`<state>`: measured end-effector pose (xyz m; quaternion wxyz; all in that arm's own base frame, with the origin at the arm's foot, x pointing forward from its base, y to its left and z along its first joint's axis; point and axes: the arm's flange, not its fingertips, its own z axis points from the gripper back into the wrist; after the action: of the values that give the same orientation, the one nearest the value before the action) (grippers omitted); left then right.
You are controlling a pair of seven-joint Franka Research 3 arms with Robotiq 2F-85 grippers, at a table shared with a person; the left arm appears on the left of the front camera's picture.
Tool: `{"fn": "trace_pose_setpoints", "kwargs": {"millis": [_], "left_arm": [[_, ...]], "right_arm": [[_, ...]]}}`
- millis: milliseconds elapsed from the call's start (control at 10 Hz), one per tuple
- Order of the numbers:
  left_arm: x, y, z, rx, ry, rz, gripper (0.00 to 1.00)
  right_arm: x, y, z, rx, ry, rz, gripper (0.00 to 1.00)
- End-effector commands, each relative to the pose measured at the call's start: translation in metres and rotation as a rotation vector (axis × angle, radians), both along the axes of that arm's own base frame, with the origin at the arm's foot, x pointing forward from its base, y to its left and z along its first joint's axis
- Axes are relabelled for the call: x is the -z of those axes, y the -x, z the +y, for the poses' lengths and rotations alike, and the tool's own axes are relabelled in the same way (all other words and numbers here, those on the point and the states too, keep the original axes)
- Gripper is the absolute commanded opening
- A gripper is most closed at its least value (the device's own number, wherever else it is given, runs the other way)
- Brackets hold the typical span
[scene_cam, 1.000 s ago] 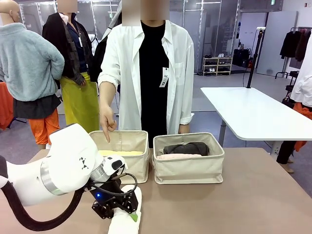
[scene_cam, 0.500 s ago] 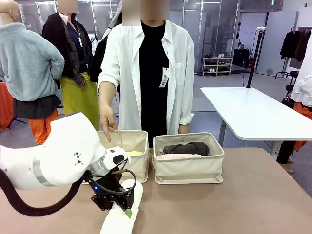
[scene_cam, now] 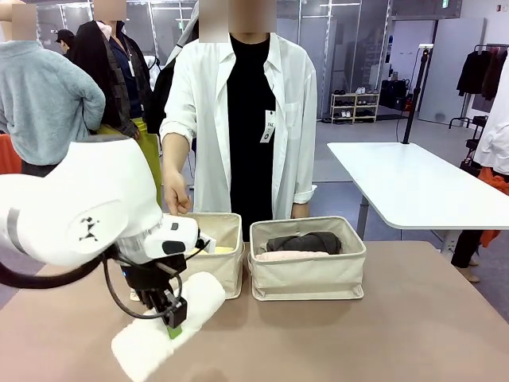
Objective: Divide the towels into two baskets.
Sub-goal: Pick up one hotel-folded towel from the bottom of the table and place it in the Fabric basket indicated by the person.
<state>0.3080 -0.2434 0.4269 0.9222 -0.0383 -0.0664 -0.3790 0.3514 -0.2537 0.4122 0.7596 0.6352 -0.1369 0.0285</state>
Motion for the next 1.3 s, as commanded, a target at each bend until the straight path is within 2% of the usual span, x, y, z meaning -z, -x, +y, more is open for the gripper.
{"fn": "trace_pose_setpoints", "kwargs": {"millis": [0,100,200,300,400,500,600,700,800,900,1000,1200], "left_arm": [[-0.017,-0.001,0.012,0.321,-0.009,-0.06,0.02],[-0.023,0.003,0.017,0.458,-0.027,-0.044,0.02],[-0.027,0.004,0.023,0.533,-0.089,-0.006,0.02],[-0.031,0.005,0.022,0.49,-0.035,0.036,0.02],[-0.019,0.002,0.009,0.435,-0.04,-0.038,0.02],[-0.019,0.002,0.009,0.435,-0.04,-0.038,0.02],[-0.02,0.003,0.016,0.496,-0.039,-0.005,0.37],[-0.027,-0.002,0.018,0.622,-0.147,-0.089,0.37],[-0.044,-0.018,0.025,0.744,-0.178,-0.152,0.37],[-0.063,-0.036,0.027,0.793,-0.195,-0.186,0.37],[-0.073,-0.053,0.026,0.782,-0.224,-0.234,0.37],[-0.085,-0.107,0.019,0.789,-0.241,-0.303,0.37]], "right_arm": [[-0.002,0.004,0.003,0.004,0.016,0.0,1.0],[-0.002,0.004,0.003,0.004,0.016,0.0,1.0],[-0.002,0.004,0.003,0.004,0.016,0.0,1.0],[-0.002,0.004,0.003,0.004,0.016,0.0,1.0],[-0.002,0.004,0.003,0.004,0.016,0.0,1.0],[-0.002,0.004,0.003,0.004,0.016,0.0,1.0],[-0.002,0.004,0.003,0.004,0.016,0.0,1.0],[-0.002,0.004,0.003,0.004,0.016,0.0,1.0],[-0.002,0.004,0.003,0.004,0.016,0.0,1.0],[-0.002,0.004,0.003,0.004,0.016,0.0,1.0],[-0.002,0.004,0.003,0.004,0.016,0.0,1.0],[-0.002,0.004,0.003,0.004,0.016,0.0,1.0]]}}
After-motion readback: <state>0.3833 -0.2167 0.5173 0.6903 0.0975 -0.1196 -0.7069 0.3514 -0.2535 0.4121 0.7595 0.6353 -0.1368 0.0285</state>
